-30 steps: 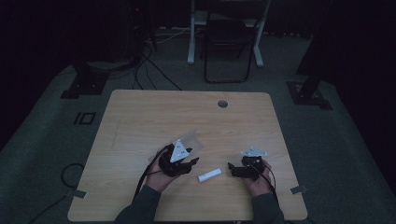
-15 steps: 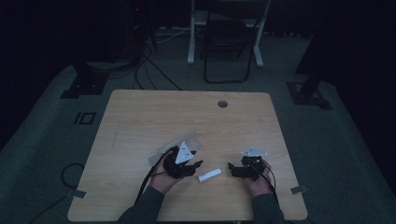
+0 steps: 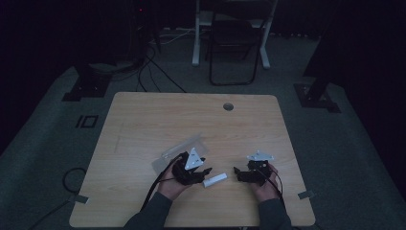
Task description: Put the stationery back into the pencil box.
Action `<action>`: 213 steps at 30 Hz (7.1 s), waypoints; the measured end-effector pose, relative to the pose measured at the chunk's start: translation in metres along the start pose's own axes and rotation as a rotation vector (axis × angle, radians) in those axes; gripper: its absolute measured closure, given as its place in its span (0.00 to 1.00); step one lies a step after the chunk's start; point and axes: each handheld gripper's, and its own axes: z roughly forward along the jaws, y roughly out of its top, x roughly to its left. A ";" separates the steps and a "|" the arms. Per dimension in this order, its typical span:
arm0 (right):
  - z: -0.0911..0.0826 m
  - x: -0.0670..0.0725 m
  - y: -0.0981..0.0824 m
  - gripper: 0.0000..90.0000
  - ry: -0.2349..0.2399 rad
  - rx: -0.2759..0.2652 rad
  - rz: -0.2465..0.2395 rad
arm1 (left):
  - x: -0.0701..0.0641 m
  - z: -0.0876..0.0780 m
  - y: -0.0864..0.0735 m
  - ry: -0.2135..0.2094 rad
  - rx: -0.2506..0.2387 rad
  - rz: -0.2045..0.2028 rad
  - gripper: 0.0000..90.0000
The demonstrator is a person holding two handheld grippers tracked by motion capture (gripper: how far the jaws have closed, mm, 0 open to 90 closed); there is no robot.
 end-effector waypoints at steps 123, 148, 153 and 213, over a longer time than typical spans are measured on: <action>-0.001 0.000 0.000 0.15 0.000 0.001 0.000 | -0.032 0.069 -0.015 -0.096 0.157 0.050 0.77; -0.001 0.000 -0.001 0.15 -0.001 0.001 -0.001 | -0.035 0.064 -0.012 -0.092 0.131 0.058 0.78; -0.001 0.000 -0.001 0.15 0.000 0.001 -0.001 | -0.035 0.062 -0.011 -0.091 0.131 0.062 0.78; -0.001 -0.001 -0.001 0.15 0.000 -0.001 0.000 | -0.029 0.034 0.007 -0.079 0.063 0.082 0.78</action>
